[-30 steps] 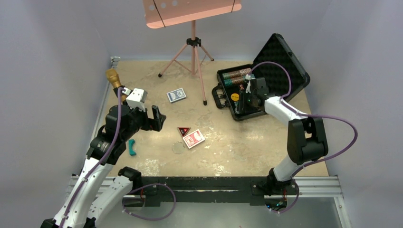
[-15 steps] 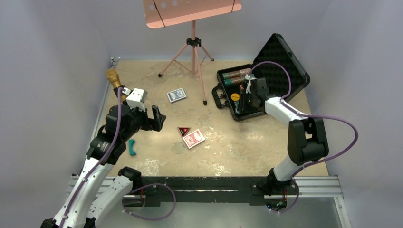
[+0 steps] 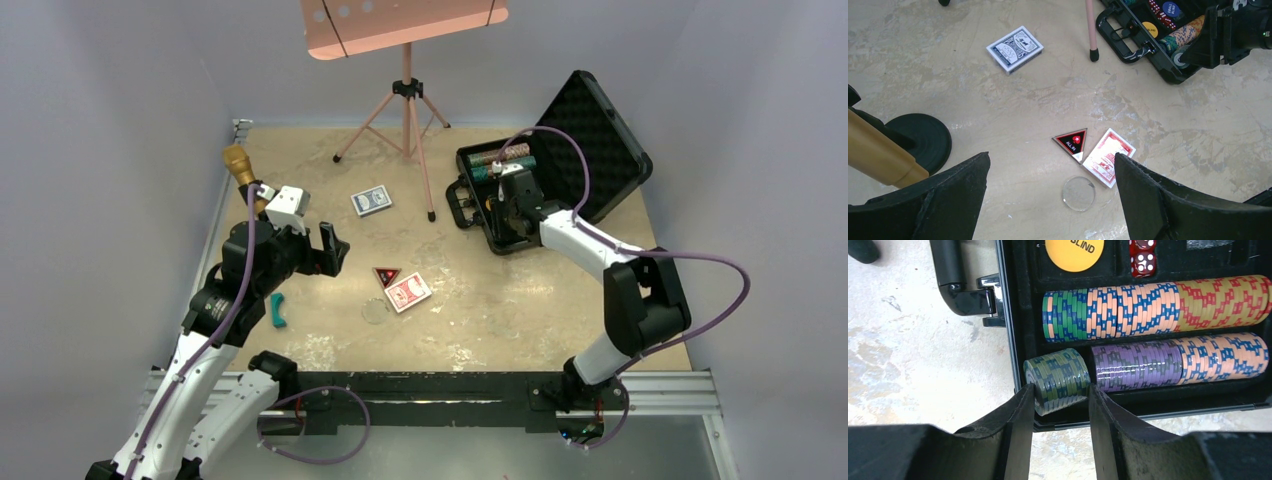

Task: Pack up texas hold em set

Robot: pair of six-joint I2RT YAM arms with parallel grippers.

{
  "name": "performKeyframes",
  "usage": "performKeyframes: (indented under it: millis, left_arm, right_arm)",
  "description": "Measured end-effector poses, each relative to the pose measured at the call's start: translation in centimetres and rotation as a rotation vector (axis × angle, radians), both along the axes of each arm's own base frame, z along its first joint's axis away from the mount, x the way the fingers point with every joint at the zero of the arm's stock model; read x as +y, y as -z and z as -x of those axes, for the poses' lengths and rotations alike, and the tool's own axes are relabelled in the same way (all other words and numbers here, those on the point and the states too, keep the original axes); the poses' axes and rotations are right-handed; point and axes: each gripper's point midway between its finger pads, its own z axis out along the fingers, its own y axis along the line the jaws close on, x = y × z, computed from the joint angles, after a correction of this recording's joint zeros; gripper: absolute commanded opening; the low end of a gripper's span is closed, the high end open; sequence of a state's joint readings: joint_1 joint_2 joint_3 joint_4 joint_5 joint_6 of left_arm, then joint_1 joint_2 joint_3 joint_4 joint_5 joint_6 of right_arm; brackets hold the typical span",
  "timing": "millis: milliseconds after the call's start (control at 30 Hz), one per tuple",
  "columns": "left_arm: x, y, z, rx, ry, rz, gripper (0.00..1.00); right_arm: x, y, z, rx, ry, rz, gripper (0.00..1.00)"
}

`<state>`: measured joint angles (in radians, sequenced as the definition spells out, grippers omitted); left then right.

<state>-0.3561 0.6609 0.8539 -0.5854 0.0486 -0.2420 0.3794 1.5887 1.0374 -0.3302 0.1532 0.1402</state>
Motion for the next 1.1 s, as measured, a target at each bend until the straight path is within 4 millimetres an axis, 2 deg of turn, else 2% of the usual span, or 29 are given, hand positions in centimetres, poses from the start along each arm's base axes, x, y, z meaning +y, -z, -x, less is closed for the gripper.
performKeyframes:
  millis: [267, 400, 600, 833, 967, 1100]
  left_arm:
    - [0.0, 0.0, 0.0, 0.0, 0.0, 0.0, 0.98]
    - [0.0, 0.0, 0.0, 0.0, 0.0, 0.0, 0.98]
    - [0.0, 0.0, 0.0, 0.0, 0.0, 0.0, 0.98]
    - [0.0, 0.0, 0.0, 0.002, 0.0, -0.001, 0.98]
    - [0.0, 0.1, 0.0, 0.003, 0.0, -0.001, 0.98]
    - [0.0, 0.1, 0.0, 0.003, 0.0, -0.001, 0.98]
  right_arm:
    - [-1.0, -0.1, -0.1, -0.023, 0.054, 0.098, 0.0]
    - [-1.7, 0.5, 0.2, -0.002, 0.074, 0.129, 0.0]
    - [-1.6, 0.8, 0.2, 0.001, 0.074, 0.14, 0.0]
    - [-1.4, 0.9, 0.2, 0.001, 0.07, 0.14, 0.46]
    - [-1.3, 1.0, 0.3, 0.006, 0.066, 0.137, 0.57]
    - [-1.1, 1.2, 0.8, 0.029, 0.052, 0.131, 0.6]
